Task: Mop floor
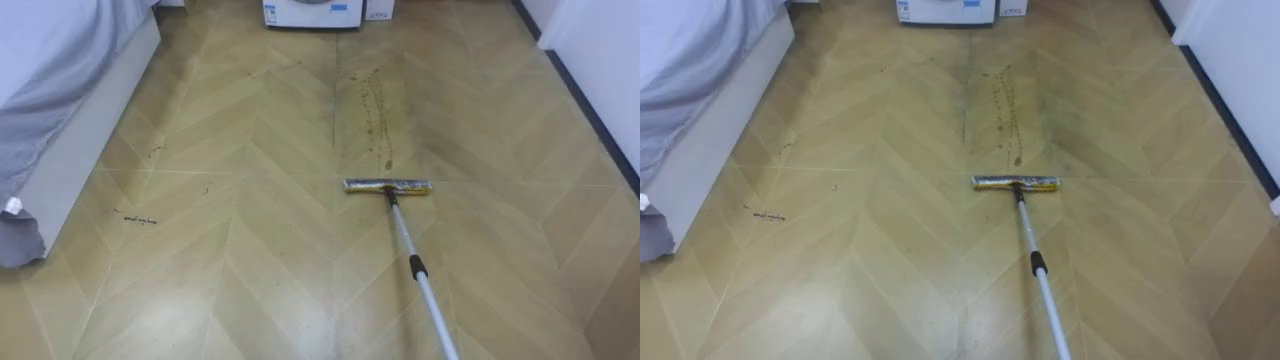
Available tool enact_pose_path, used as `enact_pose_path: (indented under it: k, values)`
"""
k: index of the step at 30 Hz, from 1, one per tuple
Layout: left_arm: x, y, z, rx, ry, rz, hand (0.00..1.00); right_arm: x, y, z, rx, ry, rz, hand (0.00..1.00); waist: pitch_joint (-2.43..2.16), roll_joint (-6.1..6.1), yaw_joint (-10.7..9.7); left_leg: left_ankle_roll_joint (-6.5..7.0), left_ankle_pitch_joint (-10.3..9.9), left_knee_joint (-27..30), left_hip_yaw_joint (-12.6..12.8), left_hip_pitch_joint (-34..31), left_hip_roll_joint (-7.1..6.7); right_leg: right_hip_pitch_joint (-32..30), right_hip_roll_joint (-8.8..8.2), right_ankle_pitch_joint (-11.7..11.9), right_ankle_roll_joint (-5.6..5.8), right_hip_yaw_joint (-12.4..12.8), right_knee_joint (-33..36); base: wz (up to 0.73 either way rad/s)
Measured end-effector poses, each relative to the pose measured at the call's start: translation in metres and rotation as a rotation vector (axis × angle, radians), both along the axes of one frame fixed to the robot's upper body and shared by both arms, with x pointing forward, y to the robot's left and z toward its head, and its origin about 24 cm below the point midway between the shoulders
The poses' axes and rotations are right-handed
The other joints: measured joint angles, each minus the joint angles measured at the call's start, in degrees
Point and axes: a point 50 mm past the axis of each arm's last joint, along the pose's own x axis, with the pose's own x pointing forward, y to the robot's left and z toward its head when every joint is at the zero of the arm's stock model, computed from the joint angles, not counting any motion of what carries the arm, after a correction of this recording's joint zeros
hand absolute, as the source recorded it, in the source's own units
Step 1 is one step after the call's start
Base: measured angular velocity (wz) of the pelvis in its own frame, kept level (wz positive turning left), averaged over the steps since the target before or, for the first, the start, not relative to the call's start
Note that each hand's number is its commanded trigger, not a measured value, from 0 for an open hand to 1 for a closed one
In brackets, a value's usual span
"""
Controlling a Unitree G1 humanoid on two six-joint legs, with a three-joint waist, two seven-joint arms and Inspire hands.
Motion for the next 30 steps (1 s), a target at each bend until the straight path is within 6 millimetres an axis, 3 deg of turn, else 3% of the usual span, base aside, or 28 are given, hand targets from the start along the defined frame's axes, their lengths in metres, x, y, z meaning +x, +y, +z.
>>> enact_pose_path:
  k: [5, 20, 30]
  values:
    - [0.000, 0.000, 0.000, -0.002, 0.004, 0.002, 0.00, -0.001, 0.000, 0.000, 0.003, 0.009, -0.004, 1.00, -0.21, 0.09, -0.02, 0.00, 0.00, 0.03, 0.00, 0.00, 0.00, 0.01, 0.01, 0.00, 0.00, -0.03, 0.04, 0.00]
    - [-0.020, 0.001, -0.001, -0.013, 0.083, 0.025, 0.00, -0.004, 0.000, 0.000, 0.011, 0.027, -0.035, 1.00, -0.09, -0.32, 0.02, 0.00, 0.00, 0.08, -0.30, -0.46, -0.03, -0.27, 0.00, 0.00, 0.00, -0.13, -0.09, 0.01]
    - [0.001, -0.001, 0.000, -0.034, 0.015, 0.047, 0.00, 0.007, 0.002, -0.001, 0.002, 0.002, -0.088, 1.00, -0.42, -0.28, 0.22, 0.02, 0.01, 2.23, -1.54, -7.33, -0.12, -5.99, -0.20, 0.14, -0.07, -1.60, 1.21, 0.09]
